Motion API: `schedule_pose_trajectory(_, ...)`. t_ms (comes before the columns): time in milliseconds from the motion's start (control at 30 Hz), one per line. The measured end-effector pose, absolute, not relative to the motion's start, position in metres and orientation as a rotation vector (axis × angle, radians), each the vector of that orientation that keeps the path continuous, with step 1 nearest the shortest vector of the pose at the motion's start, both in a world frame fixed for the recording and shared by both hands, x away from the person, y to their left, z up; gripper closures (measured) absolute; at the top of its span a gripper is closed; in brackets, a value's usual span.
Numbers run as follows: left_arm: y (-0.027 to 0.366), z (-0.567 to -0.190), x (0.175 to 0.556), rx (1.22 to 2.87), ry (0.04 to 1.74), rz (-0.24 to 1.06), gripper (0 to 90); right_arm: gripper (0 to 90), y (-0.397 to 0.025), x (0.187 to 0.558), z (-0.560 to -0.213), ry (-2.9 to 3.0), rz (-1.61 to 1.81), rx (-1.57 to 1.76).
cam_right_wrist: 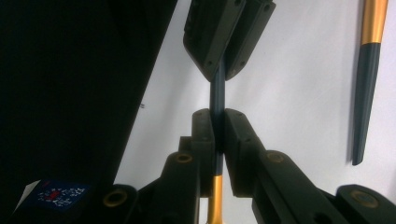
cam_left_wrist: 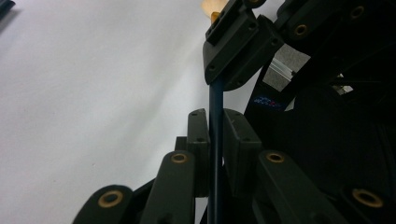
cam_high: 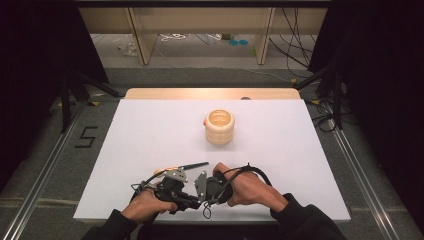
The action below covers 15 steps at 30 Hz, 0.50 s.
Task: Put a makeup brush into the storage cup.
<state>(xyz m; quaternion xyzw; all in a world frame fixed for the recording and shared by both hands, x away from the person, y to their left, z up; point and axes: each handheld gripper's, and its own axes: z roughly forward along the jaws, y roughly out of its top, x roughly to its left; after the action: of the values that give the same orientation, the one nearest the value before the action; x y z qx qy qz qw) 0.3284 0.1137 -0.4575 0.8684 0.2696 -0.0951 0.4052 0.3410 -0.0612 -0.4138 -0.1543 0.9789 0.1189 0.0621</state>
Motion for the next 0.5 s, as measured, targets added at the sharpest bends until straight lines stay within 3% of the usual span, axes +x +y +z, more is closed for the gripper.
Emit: schedule_pose_trajectory(500,0.1148,-0.4546,0.3260,2.193,0.658,-0.211,84.2,82.4,-0.0633,0.3417,-0.4113,2.948,0.395,-0.497)
